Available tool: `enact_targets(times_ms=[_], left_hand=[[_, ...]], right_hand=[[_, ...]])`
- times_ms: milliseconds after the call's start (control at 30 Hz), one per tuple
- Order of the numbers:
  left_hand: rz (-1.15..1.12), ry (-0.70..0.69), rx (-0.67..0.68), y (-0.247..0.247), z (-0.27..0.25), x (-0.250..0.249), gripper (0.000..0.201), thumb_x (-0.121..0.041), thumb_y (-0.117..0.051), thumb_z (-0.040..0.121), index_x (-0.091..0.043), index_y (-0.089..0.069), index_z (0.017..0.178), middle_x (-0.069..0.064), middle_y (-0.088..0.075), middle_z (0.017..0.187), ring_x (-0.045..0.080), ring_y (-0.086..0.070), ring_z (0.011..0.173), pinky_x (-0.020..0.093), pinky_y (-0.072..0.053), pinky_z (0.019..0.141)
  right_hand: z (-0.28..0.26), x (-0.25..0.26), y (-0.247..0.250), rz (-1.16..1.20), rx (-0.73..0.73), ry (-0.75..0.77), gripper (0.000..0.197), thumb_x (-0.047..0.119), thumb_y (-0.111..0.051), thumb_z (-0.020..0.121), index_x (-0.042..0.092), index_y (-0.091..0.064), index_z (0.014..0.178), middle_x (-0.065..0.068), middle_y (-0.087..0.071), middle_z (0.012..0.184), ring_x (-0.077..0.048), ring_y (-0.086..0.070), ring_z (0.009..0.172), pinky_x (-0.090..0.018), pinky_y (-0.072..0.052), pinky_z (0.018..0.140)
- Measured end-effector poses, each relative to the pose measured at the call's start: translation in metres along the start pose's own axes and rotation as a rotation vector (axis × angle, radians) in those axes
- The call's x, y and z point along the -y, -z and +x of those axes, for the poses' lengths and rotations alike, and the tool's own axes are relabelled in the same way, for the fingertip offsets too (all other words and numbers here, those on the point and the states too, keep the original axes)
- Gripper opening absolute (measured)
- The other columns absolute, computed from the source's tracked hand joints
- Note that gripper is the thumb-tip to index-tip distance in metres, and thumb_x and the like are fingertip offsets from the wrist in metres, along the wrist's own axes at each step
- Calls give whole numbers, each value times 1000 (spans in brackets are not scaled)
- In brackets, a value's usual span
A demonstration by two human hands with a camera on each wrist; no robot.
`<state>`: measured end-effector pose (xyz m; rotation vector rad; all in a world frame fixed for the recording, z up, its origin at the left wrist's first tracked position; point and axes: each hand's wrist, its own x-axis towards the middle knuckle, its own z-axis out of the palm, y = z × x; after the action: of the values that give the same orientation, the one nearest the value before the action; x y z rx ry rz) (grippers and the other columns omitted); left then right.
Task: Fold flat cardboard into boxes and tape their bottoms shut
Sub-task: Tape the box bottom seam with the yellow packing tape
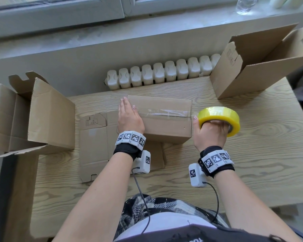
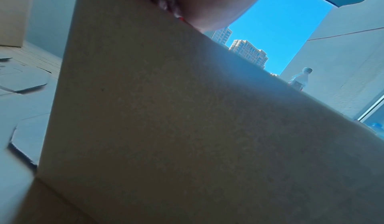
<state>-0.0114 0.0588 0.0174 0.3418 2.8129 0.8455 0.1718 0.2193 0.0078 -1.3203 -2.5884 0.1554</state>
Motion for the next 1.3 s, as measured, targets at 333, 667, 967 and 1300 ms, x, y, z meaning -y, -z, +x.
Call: enact_targets(times_ms=[333, 667, 967, 1300], left_hand=[[202, -39, -3, -2, -4, -5, 56, -27, -23, 107, -7, -9, 157, 8, -12, 164, 23, -13, 151, 38, -15, 122], [563, -213, 37, -19, -14, -45, 61, -4, -24, 97, 1, -3, 154, 20, 0, 163, 34, 1, 151, 46, -3, 123], [516, -267, 137, -45, -34, -67, 63, -31, -23, 103, -8, 0, 156, 17, 7, 163, 34, 10, 150, 56, 6, 120], [524, -160, 171, -59, -55, -93, 88, -63, -18, 92, -5, 0, 156, 27, 8, 160, 48, 13, 146, 75, 2, 107]], right_hand=[[-3, 5, -8, -10, 71, -34, 74, 54, -28, 98, 2, -63, 60, -17, -63, 65, -37, -59, 79, -42, -32, 91], [-2, 10, -6, 60, 45, -38, 61, 47, -41, 97, 2, -63, 63, -20, -63, 68, -39, -59, 79, -44, -37, 89], [-4, 4, -9, 89, 77, -67, 62, 48, -39, 96, 1, -63, 65, -21, -63, 69, -39, -59, 79, -44, -36, 88], [-7, 12, -13, 155, 159, -17, 68, 53, -28, 98, 2, -65, 75, -23, -66, 81, -39, -60, 91, -45, -34, 96]])
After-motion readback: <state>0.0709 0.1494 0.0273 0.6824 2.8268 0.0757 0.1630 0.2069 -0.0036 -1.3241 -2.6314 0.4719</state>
